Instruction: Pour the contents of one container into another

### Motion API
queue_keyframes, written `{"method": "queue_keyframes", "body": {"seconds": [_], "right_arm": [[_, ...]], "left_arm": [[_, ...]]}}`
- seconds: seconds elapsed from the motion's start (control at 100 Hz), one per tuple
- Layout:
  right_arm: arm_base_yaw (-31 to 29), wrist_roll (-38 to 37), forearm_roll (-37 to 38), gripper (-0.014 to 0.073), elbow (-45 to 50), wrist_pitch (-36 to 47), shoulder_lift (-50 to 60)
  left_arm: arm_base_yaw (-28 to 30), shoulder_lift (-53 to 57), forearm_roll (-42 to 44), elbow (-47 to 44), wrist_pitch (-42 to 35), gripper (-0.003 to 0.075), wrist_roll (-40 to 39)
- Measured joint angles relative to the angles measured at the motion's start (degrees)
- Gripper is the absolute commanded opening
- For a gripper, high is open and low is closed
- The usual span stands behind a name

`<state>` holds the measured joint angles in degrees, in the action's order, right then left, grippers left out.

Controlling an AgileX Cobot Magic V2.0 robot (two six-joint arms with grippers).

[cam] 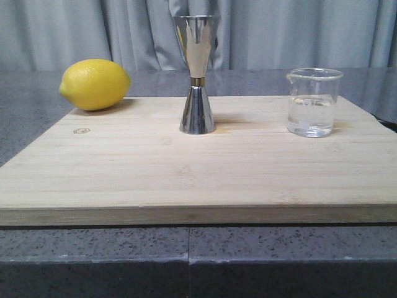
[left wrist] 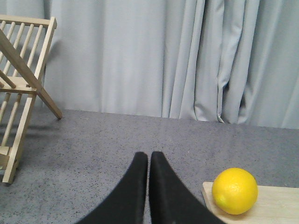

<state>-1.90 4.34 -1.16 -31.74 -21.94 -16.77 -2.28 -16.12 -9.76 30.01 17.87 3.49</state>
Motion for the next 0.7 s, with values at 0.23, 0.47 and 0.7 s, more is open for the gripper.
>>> {"method": "queue_keyframes", "body": {"seconds": [0.23,0.47,0.7], "right_arm": [[0.00,0.08,0.00,-0.0071,0.00,0.00,0.00],[0.00,0.08,0.00,0.0000,0.00,0.00,-0.13],[0.00,0.08,0.00,0.0443,0.00,0.00,-0.13]], "left_arm": [[0.00,0.00,-0.11,0.00,0.00,-0.0019,0.00],[0.00,0.00,-0.11,0.00,0.00,0.0008,0.00],[0.00,0.00,-0.11,0.00,0.11,0.0559,0.00]]}}
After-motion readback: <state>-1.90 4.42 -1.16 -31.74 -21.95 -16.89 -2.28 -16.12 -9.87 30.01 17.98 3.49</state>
